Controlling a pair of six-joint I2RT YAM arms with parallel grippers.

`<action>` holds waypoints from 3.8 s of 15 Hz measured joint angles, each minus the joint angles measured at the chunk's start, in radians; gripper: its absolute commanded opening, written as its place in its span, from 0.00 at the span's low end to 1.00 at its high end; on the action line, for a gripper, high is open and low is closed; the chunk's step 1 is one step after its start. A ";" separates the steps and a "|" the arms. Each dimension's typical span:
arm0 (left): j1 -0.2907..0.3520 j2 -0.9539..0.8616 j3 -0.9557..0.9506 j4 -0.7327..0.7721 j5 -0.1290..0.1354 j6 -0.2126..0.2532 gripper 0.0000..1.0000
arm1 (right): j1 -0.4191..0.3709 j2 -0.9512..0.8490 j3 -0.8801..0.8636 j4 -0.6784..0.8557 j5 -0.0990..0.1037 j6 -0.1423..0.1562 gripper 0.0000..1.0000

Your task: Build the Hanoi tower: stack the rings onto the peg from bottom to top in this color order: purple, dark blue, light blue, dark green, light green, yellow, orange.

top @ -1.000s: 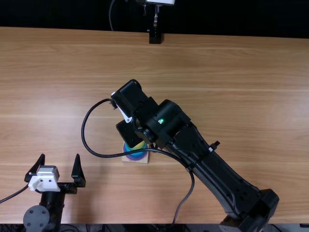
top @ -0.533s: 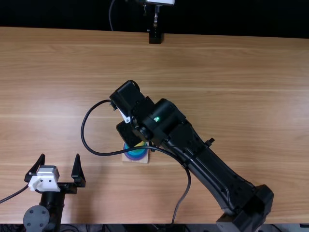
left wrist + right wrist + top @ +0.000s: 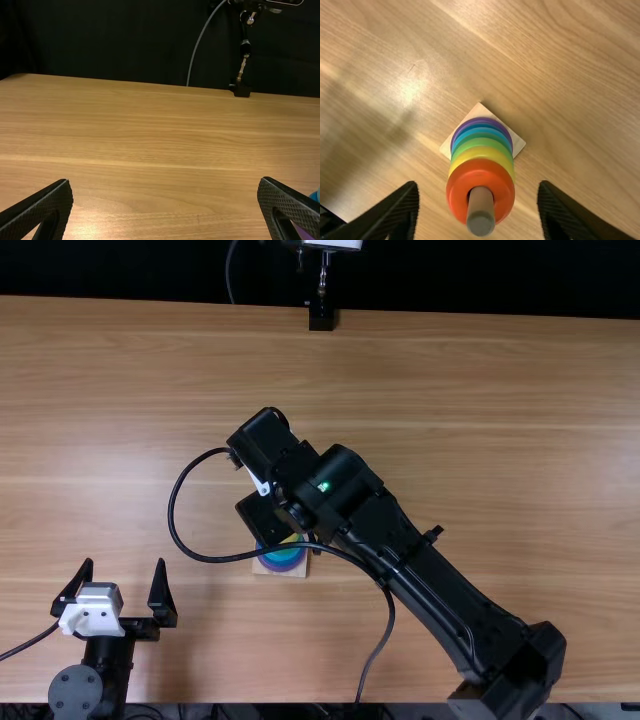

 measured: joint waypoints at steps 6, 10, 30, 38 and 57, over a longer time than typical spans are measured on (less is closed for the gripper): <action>0.000 0.000 0.000 0.000 0.000 0.000 1.00 | -0.009 -0.001 -0.026 0.343 0.000 -0.001 1.00; 0.000 0.000 0.000 0.001 0.000 0.000 1.00 | -0.177 -0.068 -0.240 0.549 -0.003 -0.008 1.00; 0.000 0.000 0.000 0.000 0.000 0.000 1.00 | -0.689 -1.896 -1.662 1.219 0.069 -0.014 1.00; 0.000 0.000 0.000 0.000 0.000 0.001 1.00 | -0.716 -1.953 -1.775 1.218 0.077 -0.016 1.00; 0.000 0.000 0.000 0.001 0.000 0.000 1.00 | -0.717 -1.953 -1.975 1.207 0.084 -0.016 1.00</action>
